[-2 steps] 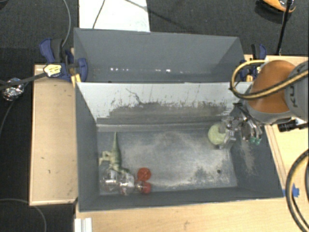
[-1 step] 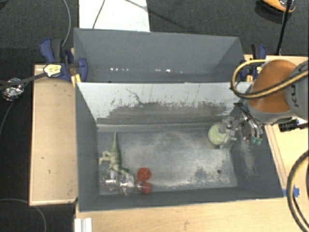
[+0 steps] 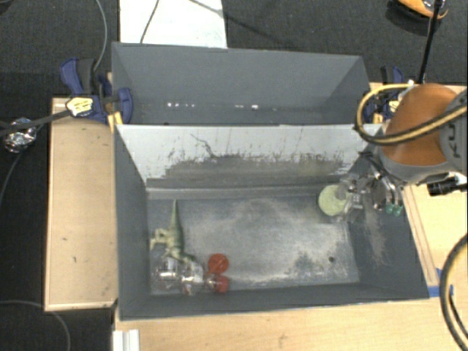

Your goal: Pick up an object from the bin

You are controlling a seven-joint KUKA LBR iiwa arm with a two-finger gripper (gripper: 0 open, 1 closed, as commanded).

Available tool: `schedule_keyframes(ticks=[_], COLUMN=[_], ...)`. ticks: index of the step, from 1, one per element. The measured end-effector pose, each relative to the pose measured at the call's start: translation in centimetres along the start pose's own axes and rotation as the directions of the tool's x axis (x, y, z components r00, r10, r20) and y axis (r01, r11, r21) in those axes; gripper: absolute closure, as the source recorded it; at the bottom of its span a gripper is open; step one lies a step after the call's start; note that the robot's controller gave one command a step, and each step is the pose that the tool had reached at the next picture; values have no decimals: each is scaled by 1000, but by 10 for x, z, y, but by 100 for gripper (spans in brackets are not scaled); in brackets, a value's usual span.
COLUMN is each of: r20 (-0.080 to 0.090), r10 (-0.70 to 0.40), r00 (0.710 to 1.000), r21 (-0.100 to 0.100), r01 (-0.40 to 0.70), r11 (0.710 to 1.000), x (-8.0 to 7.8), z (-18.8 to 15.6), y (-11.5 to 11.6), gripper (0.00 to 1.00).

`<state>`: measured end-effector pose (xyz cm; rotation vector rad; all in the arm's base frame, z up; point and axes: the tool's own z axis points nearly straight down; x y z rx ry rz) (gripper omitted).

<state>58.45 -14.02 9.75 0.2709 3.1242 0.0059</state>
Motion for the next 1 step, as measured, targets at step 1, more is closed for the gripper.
schedule_keyframes(ticks=[1], r20=[4], r10=[0], r00=[1000], r21=[1], r01=[0], r11=[1000], x=[-1], z=[-22], y=[-1], gripper=[100])
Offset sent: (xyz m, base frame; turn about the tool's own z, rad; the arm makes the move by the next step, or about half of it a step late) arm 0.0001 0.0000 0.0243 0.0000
